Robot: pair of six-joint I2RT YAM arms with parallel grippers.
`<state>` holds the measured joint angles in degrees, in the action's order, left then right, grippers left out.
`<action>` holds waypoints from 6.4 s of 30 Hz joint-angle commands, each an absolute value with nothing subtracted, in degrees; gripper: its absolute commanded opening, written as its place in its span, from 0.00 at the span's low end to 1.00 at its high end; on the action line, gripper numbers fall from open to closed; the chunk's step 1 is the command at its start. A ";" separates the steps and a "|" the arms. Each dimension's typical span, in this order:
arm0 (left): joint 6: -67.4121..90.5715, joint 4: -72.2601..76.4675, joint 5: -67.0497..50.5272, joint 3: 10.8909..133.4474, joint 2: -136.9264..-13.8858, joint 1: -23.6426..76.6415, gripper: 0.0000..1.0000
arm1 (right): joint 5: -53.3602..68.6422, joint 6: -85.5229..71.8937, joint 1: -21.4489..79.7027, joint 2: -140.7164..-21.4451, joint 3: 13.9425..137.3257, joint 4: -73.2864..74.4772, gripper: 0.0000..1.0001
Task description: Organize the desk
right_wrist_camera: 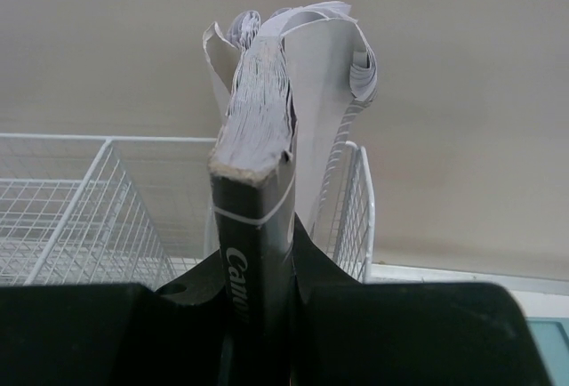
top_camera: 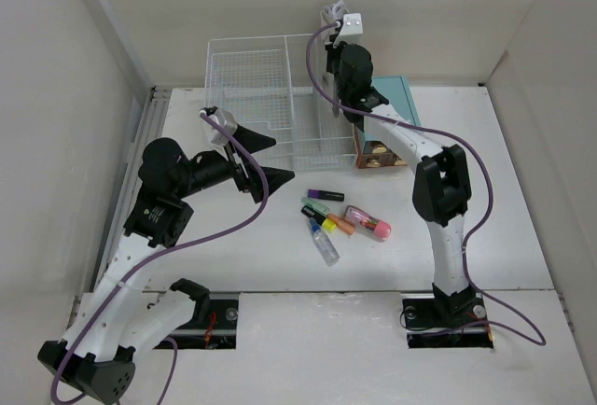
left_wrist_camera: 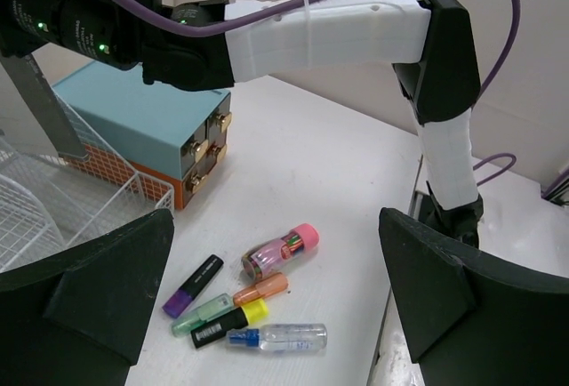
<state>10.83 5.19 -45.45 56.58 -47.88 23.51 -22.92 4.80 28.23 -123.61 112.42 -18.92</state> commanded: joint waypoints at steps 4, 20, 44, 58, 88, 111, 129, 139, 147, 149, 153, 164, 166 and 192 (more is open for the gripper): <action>9.76 6.77 -47.55 56.87 -47.29 23.38 1.00 | -25.93 4.22 29.18 -122.96 114.18 -30.41 0.00; 10.81 7.82 -48.60 56.87 -46.67 23.38 1.00 | -29.44 12.37 32.78 -116.81 91.42 -51.14 0.91; 20.91 8.97 -30.08 49.85 -44.83 24.07 0.00 | 28.69 -3.60 10.22 -78.32 79.37 6.05 0.08; 35.07 16.16 -3.60 31.83 -43.50 37.00 0.32 | 26.20 -12.02 14.15 -61.52 51.96 9.58 0.74; 36.12 23.37 -2.37 26.19 -41.92 39.29 0.71 | 22.94 -28.83 6.59 -86.65 49.48 -13.01 0.70; 36.13 22.32 -2.90 25.05 -38.59 39.29 0.71 | 22.68 -26.12 6.06 -79.81 41.93 -12.49 0.36; 33.93 22.85 -2.37 25.58 -38.67 39.29 0.73 | 31.99 -5.54 3.25 -62.94 40.69 18.98 0.90; 33.93 22.85 -2.37 26.10 -38.67 39.29 0.73 | 40.34 -3.87 5.70 -59.94 42.62 22.76 0.85; 33.40 22.85 -2.90 25.58 -38.67 39.29 0.73 | 37.63 1.92 17.58 -55.19 46.66 27.33 0.65; 33.40 22.85 -2.90 24.97 -38.15 39.29 0.73 | 36.12 1.93 17.58 -57.38 48.07 28.12 0.65; 33.40 22.85 -2.90 24.96 -37.62 39.29 0.73 | 39.19 5.62 18.11 -59.94 51.23 28.12 0.63; 33.40 21.19 -2.37 25.49 -37.10 39.29 0.73 | 2.57 29.87 46.83 -76.71 67.08 42.98 0.86; 32.88 20.65 -1.85 25.49 -36.48 39.29 0.73 | 1.67 30.76 48.60 -79.35 66.36 43.85 0.78; 32.34 16.87 -0.53 23.91 -31.38 39.29 0.73 | -6.77 27.77 43.95 -97.63 60.82 34.37 0.70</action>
